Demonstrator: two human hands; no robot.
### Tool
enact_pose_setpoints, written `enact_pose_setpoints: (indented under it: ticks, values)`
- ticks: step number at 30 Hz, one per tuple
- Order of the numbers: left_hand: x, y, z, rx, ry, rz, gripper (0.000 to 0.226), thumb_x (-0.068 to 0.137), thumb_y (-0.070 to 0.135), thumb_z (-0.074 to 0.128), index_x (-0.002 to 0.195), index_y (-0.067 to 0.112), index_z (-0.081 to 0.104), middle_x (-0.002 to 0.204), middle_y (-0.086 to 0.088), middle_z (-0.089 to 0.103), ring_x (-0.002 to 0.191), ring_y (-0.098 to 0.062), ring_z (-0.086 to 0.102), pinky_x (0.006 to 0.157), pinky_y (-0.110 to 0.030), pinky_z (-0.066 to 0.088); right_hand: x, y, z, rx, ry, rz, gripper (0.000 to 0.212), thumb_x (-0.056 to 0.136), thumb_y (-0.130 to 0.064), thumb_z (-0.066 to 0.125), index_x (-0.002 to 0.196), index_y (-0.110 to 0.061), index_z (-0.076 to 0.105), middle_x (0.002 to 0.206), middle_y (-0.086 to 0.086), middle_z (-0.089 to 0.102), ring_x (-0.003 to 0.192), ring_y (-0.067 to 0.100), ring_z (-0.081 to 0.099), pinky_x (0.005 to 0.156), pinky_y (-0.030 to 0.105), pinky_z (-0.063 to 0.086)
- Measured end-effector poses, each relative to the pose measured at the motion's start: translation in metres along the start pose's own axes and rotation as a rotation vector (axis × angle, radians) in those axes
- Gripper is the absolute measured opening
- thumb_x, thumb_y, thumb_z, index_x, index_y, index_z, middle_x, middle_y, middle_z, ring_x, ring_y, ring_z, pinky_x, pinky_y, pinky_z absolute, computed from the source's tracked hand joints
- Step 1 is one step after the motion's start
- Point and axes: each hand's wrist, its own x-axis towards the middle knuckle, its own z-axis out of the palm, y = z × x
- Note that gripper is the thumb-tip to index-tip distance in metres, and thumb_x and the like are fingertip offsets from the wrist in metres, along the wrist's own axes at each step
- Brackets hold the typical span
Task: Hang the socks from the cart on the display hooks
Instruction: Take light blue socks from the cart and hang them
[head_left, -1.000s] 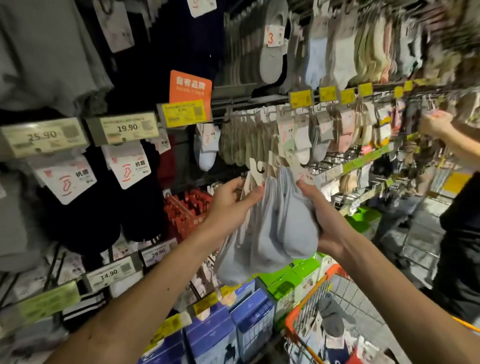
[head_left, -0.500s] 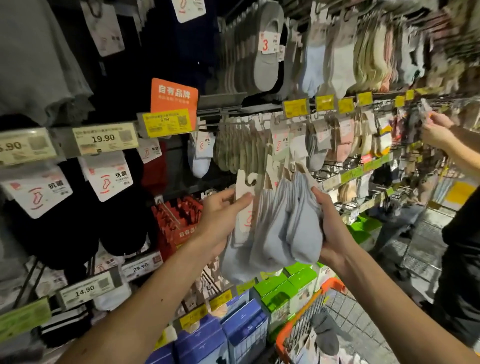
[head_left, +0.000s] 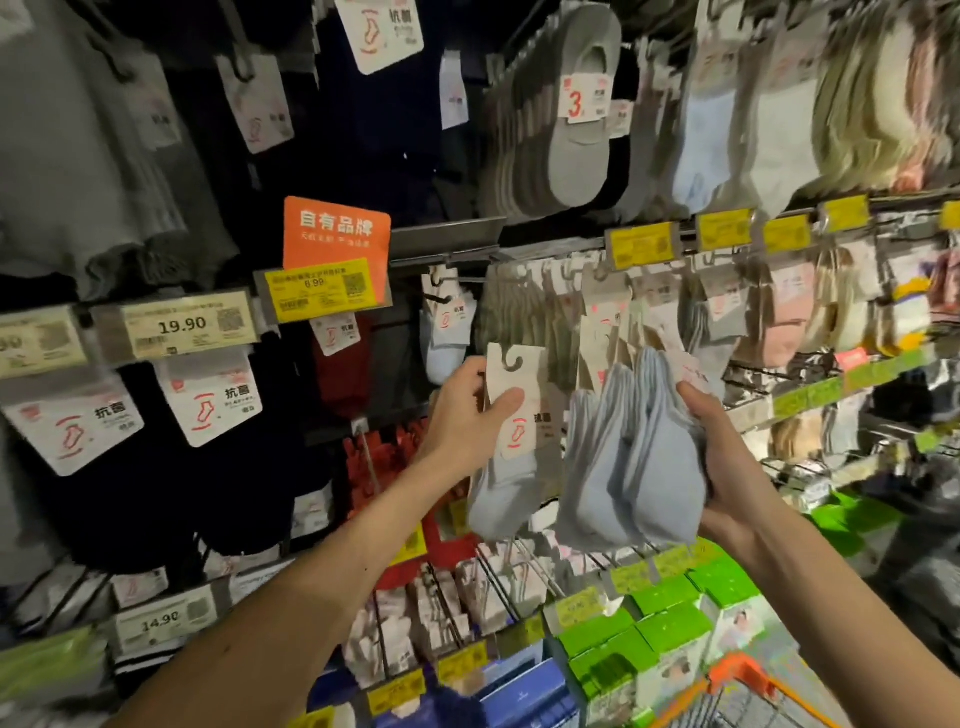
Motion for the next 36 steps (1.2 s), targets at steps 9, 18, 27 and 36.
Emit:
enact_pose_setpoints:
  ticks: [9, 18, 27, 36]
  values:
    - [0.04, 0.031, 0.022, -0.013, -0.022, 0.165, 0.072, 0.096, 0.011, 0.062, 0.137, 0.058, 0.025, 0.103, -0.015, 0.07, 0.081, -0.041, 0.062, 0.067, -0.042, 0.055, 0.017, -0.02, -0.017, 0.026, -0.033, 0.008, 0.043, 0.091, -0.039, 0.051, 0.072, -0.018, 0.082, 0.087, 0.01, 0.078, 0.072, 0.023, 0.075, 0.054, 0.032, 0.06]
    - [0.053, 0.028, 0.032, 0.03, 0.167, 0.306, 0.071, 0.095, 0.011, 0.06, 0.145, 0.049, 0.028, 0.091, -0.024, 0.062, 0.085, -0.043, 0.062, 0.072, -0.049, 0.055, 0.028, -0.019, -0.026, 0.017, -0.064, 0.05, 0.041, 0.081, -0.044, 0.054, 0.084, -0.016, 0.083, 0.1, 0.014, 0.077, 0.084, 0.027, 0.075, 0.063, 0.033, 0.061]
    - [0.063, 0.029, 0.042, 0.043, 0.308, 0.374, 0.058, 0.097, 0.008, 0.056, 0.143, 0.038, 0.036, 0.08, -0.028, 0.057, 0.046, -0.023, 0.041, 0.054, -0.049, 0.044, 0.037, -0.016, -0.029, 0.005, -0.08, 0.084, 0.037, 0.072, -0.045, 0.065, 0.084, -0.015, 0.083, 0.097, 0.015, 0.077, 0.08, 0.028, 0.076, 0.058, 0.032, 0.06]
    - [0.07, 0.023, 0.041, 0.252, 0.33, 0.377, 0.074, 0.096, 0.006, 0.055, 0.154, 0.038, 0.021, 0.053, -0.007, 0.045, 0.043, -0.016, 0.041, 0.045, -0.025, 0.033, 0.043, -0.015, -0.037, 0.012, -0.071, 0.113, 0.046, 0.08, -0.042, 0.056, 0.112, -0.012, 0.072, 0.101, 0.014, 0.076, 0.082, 0.027, 0.075, 0.059, 0.032, 0.06]
